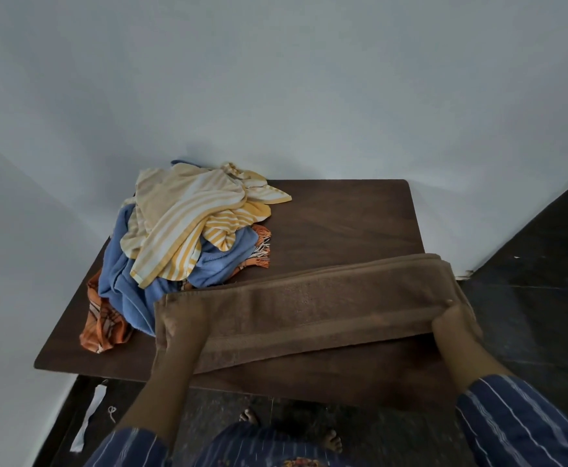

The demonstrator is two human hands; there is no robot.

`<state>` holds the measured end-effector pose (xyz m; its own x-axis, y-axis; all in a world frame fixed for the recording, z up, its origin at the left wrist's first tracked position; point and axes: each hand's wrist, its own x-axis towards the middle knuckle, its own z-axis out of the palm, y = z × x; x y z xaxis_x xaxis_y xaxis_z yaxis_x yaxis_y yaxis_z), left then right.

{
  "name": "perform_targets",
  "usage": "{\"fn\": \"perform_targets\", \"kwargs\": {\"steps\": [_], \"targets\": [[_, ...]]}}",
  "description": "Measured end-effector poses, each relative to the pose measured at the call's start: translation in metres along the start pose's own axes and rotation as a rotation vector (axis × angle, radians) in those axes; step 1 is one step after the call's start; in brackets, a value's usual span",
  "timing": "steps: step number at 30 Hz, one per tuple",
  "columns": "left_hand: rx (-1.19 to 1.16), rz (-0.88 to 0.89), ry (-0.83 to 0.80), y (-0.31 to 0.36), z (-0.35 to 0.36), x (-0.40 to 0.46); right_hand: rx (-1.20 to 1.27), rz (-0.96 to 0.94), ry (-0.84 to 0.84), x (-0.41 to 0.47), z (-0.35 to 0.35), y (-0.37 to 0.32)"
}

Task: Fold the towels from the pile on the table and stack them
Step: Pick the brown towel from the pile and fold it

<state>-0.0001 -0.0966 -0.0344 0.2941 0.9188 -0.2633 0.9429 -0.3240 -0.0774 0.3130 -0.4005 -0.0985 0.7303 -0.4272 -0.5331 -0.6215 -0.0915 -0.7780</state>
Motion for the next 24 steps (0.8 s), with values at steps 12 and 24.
{"fn": "perform_targets", "kwargs": {"steps": [12, 24], "targets": [[-1.238, 0.042, -0.879, 0.142, 0.029, -0.028, 0.423, 0.071, -0.163, -0.036, -0.002, -0.042], [-1.746, -0.065, -0.814, 0.040, -0.004, 0.020, -0.329, -0.938, -1.161, -0.267, 0.071, 0.029]]}}
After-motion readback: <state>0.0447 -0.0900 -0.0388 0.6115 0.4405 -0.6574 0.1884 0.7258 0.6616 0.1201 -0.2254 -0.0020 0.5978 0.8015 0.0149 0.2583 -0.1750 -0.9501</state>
